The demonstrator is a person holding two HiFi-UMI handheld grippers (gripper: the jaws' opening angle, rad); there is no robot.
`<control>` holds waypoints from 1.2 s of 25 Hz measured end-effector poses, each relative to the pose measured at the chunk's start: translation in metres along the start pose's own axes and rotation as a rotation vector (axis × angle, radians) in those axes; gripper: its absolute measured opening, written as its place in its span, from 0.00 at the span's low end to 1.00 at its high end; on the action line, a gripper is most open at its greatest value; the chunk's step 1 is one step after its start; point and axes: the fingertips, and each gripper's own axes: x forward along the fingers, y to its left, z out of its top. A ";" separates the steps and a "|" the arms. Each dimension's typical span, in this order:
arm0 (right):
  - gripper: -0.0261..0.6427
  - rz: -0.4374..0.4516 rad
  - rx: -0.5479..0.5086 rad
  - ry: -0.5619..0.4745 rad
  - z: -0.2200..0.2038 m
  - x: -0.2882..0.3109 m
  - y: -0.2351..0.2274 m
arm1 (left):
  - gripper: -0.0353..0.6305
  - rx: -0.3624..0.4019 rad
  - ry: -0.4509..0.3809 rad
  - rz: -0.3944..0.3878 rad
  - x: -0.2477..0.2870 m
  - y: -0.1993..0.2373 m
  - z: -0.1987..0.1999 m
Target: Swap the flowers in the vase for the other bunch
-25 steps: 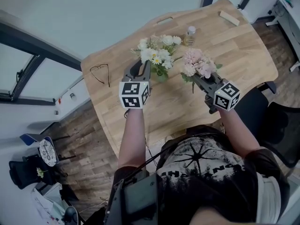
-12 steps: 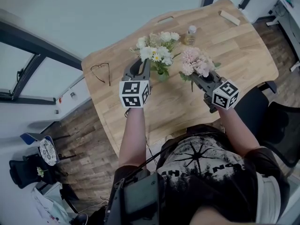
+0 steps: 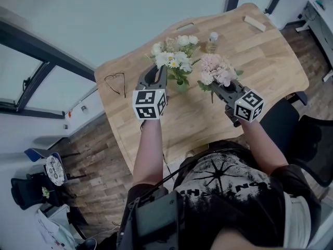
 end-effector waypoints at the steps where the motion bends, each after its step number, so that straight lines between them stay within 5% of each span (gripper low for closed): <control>1: 0.11 0.000 -0.007 0.000 0.001 0.000 0.001 | 0.16 -0.001 -0.005 0.000 -0.001 0.001 0.003; 30: 0.11 0.003 -0.012 -0.066 0.023 -0.013 0.031 | 0.16 0.053 -0.128 0.010 -0.035 0.007 0.089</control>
